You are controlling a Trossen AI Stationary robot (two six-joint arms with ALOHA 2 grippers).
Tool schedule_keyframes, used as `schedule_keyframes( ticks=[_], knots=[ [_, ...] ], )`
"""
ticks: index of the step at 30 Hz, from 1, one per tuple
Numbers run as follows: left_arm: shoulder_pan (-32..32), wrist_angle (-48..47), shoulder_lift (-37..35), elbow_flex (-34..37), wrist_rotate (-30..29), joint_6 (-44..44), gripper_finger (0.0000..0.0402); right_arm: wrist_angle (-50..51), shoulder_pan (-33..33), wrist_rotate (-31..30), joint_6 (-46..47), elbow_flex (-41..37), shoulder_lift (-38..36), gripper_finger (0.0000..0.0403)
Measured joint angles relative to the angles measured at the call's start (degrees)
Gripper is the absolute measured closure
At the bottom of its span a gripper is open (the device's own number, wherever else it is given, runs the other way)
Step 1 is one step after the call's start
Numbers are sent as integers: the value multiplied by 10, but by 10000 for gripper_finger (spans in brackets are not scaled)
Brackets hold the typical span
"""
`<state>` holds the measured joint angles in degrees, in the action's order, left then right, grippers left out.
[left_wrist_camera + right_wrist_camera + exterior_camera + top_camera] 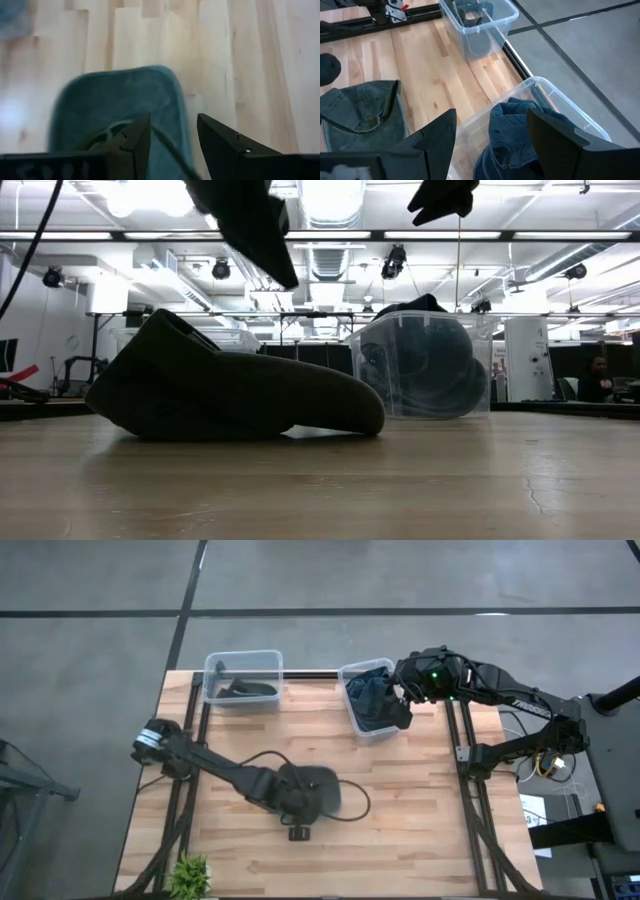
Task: Pick & Place hat
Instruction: Put the gray cap into the left transparent bin
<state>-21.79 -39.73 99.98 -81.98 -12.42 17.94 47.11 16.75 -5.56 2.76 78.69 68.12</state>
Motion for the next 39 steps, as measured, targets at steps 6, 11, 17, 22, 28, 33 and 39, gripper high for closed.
schedule_keyframes(
  ticks=[6, 11, 17, 22, 28, 33, 39],
  knots=[
    [-3, 72, 0, 72, 25, 25, 248, 0, 0, 0, 3, -5, 0, 170],
    [-6, 112, 0, 107, 20, 31, 248, -1, 0, 0, 2, -8, 0, 170],
    [-7, 166, 4, 142, 51, 29, 248, -2, 0, 0, 0, -18, 0, 170],
    [-9, 185, 4, 155, 49, 21, 248, -6, 0, 0, 0, -29, 0, 170],
    [-5, 185, 6, 184, 49, 21, 248, -15, 0, 0, 0, -26, 0, 170],
    [-3, 177, 20, 184, 8, 23, 253, -32, 0, 0, -2, -25, 0, 170],
    [-3, 172, 37, 169, -51, -18, 320, -41, 0, 0, -2, -27, 0, 170]
  ],
)
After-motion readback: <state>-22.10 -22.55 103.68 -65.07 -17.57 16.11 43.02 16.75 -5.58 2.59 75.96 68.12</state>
